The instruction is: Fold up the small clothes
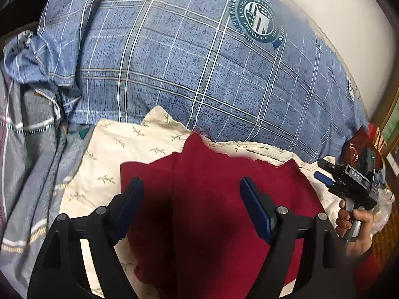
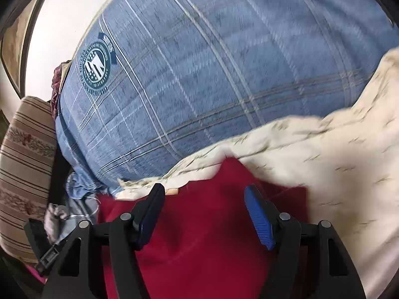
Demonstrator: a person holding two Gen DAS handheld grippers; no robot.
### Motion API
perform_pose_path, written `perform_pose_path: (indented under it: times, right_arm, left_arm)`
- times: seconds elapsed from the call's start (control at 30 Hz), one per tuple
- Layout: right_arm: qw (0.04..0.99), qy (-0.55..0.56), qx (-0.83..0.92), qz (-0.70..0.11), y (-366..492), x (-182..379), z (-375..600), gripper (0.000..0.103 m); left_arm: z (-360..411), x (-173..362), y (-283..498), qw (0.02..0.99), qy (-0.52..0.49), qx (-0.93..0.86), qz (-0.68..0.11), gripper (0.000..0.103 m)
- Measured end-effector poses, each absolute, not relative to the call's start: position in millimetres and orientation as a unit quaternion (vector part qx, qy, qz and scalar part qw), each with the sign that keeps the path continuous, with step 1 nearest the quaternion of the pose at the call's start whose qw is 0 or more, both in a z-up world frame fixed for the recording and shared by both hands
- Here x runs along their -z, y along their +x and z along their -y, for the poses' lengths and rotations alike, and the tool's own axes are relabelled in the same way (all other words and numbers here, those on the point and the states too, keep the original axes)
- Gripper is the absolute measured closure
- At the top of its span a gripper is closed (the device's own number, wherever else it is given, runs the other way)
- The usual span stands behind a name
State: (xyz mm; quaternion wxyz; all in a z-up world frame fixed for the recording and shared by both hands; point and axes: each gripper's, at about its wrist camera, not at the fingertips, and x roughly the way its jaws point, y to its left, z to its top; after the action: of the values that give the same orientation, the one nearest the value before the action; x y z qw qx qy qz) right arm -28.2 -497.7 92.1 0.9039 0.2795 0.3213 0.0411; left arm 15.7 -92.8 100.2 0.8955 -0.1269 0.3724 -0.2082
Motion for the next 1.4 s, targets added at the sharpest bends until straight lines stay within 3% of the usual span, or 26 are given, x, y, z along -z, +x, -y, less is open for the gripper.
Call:
perform_pose_path:
  times: [0.13,0.27,0.4,0.67,0.9,1.17,1.4]
  right_arm:
    - [0.905,0.237,-0.055,-0.350,-24.2,-93.8,474.6,0.045]
    - [0.904,0.117,0.020,-0.411,4.3,-76.7,445.0,0.046]
    - [0.881,0.101,0.069,-0.457,35.4,-41.1,460.3,0.047]
    - [0.897,0.090,0.042,-0.431,22.5,-64.2,438.0,0.043]
    - [0.892,0.057,-0.096,-0.437,26.8,-72.9,344.0,0.046]
    - [0.885,0.033,-0.074,-0.458,80.6,-35.4,298.0,0.046]
    - [0.899,0.038,-0.077,-0.430,71.4,-67.3,286.1,0.044]
  left_arm:
    - [101.3,-90.2,18.8,0.893,-0.104,0.198,-0.389,0.024]
    - [110.6,-74.7,19.6,0.891,-0.066,0.171,-0.416,0.024]
    - [117.4,-54.7,21.3,0.888,-0.014,0.138,-0.439,0.024]
    - [99.7,-49.7,27.5,0.880,-0.056,0.128,-0.455,0.021]
    - [92.1,-56.0,18.3,0.888,-0.051,0.116,-0.441,0.021]
    - [91.2,-50.9,24.8,0.883,-0.058,0.117,-0.450,0.021]
    - [88.7,-53.5,23.3,0.884,-0.061,0.115,-0.449,0.021]
